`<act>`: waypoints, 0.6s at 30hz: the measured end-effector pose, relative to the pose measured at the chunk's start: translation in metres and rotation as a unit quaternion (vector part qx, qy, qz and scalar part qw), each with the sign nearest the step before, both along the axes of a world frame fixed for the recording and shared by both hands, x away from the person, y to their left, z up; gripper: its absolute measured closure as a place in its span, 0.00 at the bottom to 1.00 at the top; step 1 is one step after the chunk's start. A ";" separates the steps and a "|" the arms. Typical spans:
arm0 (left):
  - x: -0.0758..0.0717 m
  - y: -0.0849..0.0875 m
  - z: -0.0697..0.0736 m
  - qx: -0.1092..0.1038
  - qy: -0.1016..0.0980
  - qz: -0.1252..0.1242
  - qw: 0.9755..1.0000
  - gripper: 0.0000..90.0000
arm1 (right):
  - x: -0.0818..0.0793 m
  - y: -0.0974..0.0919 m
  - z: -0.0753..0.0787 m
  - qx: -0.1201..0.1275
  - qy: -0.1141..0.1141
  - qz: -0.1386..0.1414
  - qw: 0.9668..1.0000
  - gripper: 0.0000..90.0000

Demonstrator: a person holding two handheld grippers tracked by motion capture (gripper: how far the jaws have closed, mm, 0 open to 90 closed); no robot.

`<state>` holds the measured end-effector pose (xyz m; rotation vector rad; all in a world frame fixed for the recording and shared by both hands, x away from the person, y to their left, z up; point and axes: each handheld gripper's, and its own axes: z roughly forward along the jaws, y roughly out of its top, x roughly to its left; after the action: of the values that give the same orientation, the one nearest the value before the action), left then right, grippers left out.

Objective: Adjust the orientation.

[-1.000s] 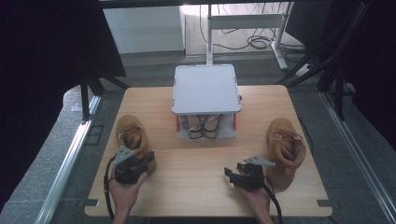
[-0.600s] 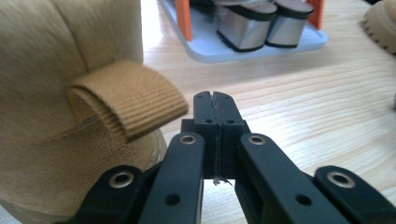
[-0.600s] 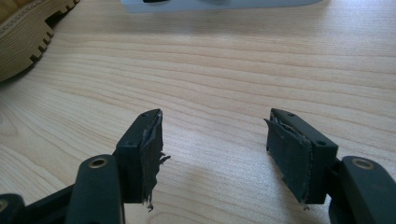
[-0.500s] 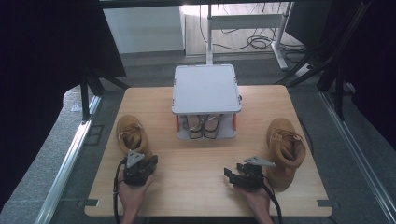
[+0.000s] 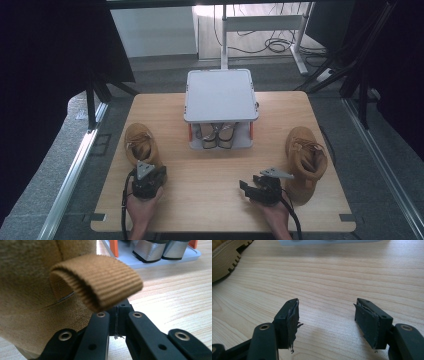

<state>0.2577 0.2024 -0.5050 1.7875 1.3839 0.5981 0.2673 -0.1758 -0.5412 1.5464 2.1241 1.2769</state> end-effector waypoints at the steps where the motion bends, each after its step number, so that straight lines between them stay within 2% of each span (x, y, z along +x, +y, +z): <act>1: -0.001 0.001 0.000 -0.001 0.001 -0.001 1.000 1.00 | 0.000 0.000 0.000 -0.001 -0.001 0.001 1.000 0.40; 18: -0.023 0.034 0.000 -0.018 0.006 -0.008 1.000 1.00 | 0.000 -0.001 0.001 0.001 -0.001 0.000 1.000 0.40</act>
<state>0.2344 0.2369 -0.5051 1.7757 1.3793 0.5514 0.2670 -0.1769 -0.5404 1.5453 2.1235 1.2799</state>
